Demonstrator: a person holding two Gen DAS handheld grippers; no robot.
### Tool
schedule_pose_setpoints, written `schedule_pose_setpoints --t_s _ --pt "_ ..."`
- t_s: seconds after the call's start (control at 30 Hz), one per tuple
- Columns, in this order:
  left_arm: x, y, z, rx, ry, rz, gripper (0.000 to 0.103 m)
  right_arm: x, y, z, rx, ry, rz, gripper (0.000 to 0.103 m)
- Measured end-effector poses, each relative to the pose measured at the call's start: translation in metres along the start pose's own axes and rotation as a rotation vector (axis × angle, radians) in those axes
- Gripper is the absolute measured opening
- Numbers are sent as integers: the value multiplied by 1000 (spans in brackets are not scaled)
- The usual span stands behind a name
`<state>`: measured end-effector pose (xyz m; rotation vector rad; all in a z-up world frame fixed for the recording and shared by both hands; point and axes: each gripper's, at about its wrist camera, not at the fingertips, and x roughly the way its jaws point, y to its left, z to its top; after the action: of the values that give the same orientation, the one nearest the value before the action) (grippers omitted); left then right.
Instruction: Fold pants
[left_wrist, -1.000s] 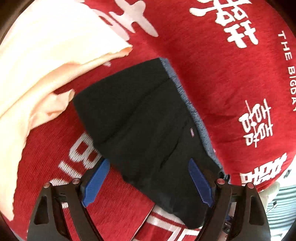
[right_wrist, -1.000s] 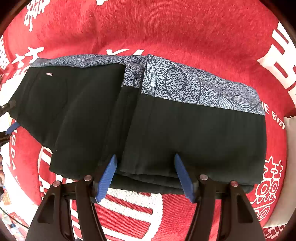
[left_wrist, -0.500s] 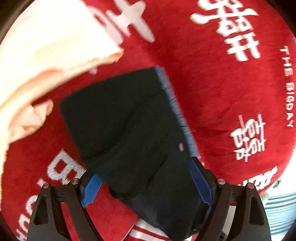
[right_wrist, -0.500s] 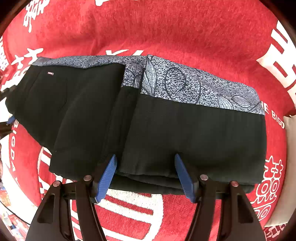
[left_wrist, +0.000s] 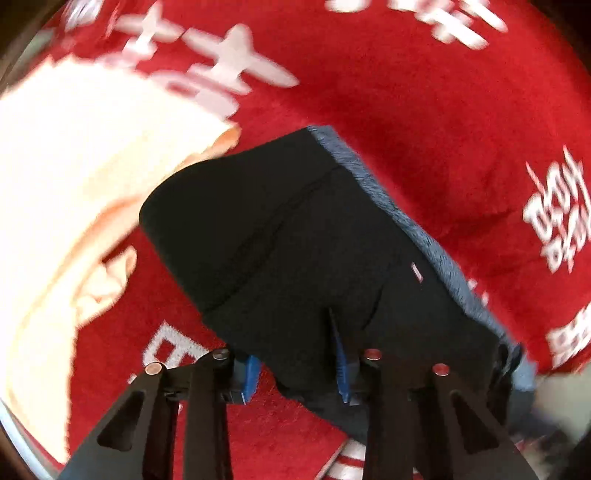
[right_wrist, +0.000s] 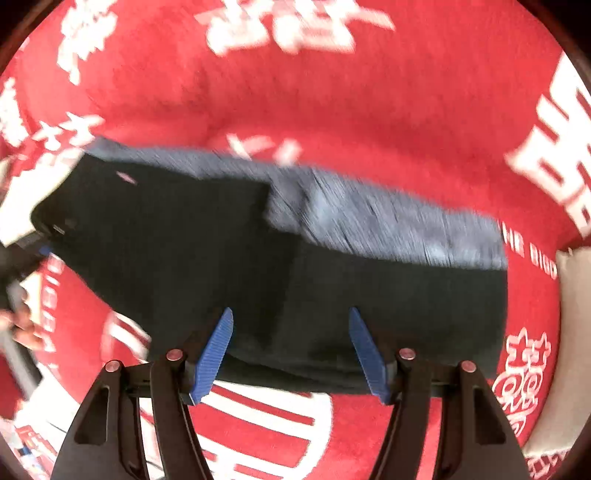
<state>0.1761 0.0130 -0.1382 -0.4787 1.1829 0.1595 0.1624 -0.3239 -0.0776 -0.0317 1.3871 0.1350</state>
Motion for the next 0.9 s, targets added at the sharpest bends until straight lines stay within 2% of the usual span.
schedule_pose_setpoints --t_s 0.07,0.23,0.43,0.63,0.73,0.9 --pt "-6 -12 -3 71 -29 47 33 -10 13 22 -23 0 68 83" --pt "-15 -35 -11 211 -89 131 33 -6 59 86 -90 88 240 83" --pt "-16 -37 -14 236 -98 158 33 13 145 145 -217 236 333 85" --pt "-19 -61 -26 384 -168 235 33 42 243 183 -405 413 334 89" --pt "-19 -66 -28 413 -178 258 33 60 275 196 -406 493 331 89" --pt "-20 -73 -31 451 -191 291 33 90 322 183 -528 631 231 89"
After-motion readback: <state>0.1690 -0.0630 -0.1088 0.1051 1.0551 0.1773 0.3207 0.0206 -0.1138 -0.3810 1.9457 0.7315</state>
